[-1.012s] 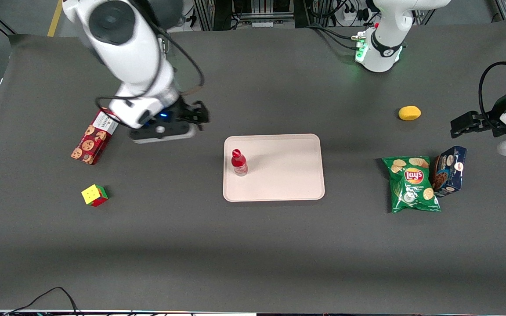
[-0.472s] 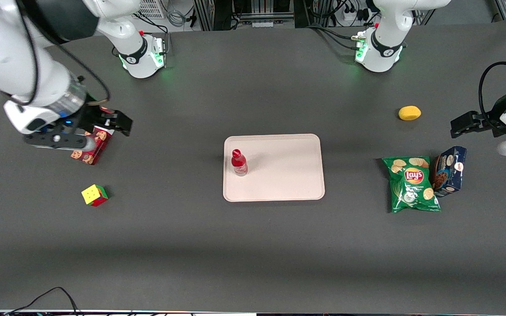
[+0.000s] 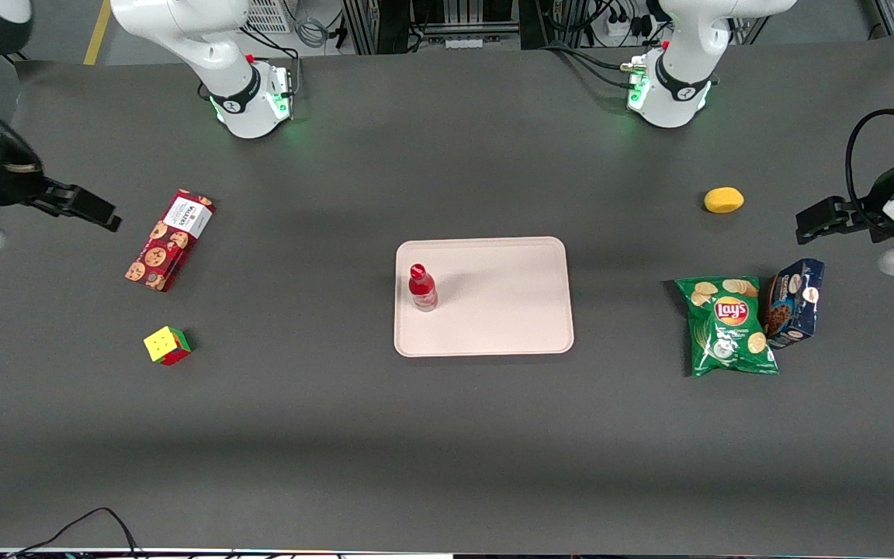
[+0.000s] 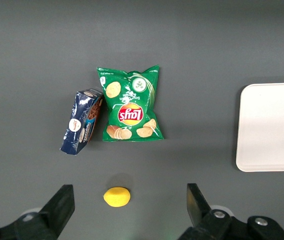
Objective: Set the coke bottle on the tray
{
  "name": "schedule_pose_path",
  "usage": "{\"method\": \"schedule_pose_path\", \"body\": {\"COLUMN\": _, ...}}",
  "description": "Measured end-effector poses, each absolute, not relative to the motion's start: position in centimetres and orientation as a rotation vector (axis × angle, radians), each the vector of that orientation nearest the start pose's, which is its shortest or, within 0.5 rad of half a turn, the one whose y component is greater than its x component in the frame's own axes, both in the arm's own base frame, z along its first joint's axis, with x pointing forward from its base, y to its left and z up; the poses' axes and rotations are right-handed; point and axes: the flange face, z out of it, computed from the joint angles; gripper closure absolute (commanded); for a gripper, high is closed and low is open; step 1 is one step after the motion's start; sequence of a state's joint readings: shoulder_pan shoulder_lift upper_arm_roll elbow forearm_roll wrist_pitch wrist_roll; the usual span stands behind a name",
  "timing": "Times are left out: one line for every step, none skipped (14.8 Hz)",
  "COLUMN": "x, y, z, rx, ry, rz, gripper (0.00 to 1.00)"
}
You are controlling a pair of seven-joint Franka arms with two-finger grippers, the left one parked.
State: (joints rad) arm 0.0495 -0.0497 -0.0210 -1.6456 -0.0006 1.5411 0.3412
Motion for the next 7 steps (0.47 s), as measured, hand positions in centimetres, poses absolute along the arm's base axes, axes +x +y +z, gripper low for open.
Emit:
{"method": "schedule_pose_path", "body": {"x": 53.4, "y": 0.2, "z": 61.5, "rx": -3.107, "ry": 0.521, "rz": 0.082, "gripper": 0.00}}
{"method": "schedule_pose_path", "body": {"x": 53.4, "y": -0.6, "z": 61.5, "rx": -3.104, "ry": 0.542, "rz": 0.080, "gripper": 0.00}}
{"method": "schedule_pose_path", "body": {"x": 53.4, "y": -1.0, "z": 61.6, "rx": -3.101, "ry": 0.554, "rz": 0.078, "gripper": 0.00}}
{"method": "schedule_pose_path", "body": {"x": 53.4, "y": -1.2, "z": 61.6, "rx": -3.101, "ry": 0.559, "rz": 0.078, "gripper": 0.00}}
{"method": "schedule_pose_path", "body": {"x": 53.4, "y": -1.3, "z": 61.6, "rx": -3.100, "ry": 0.563, "rz": 0.077, "gripper": 0.00}}
{"method": "schedule_pose_path", "body": {"x": 53.4, "y": -1.6, "z": 61.6, "rx": -3.099, "ry": 0.572, "rz": 0.077, "gripper": 0.00}}
{"method": "schedule_pose_path", "body": {"x": 53.4, "y": -1.9, "z": 61.6, "rx": -3.097, "ry": 0.581, "rz": 0.077, "gripper": 0.00}}
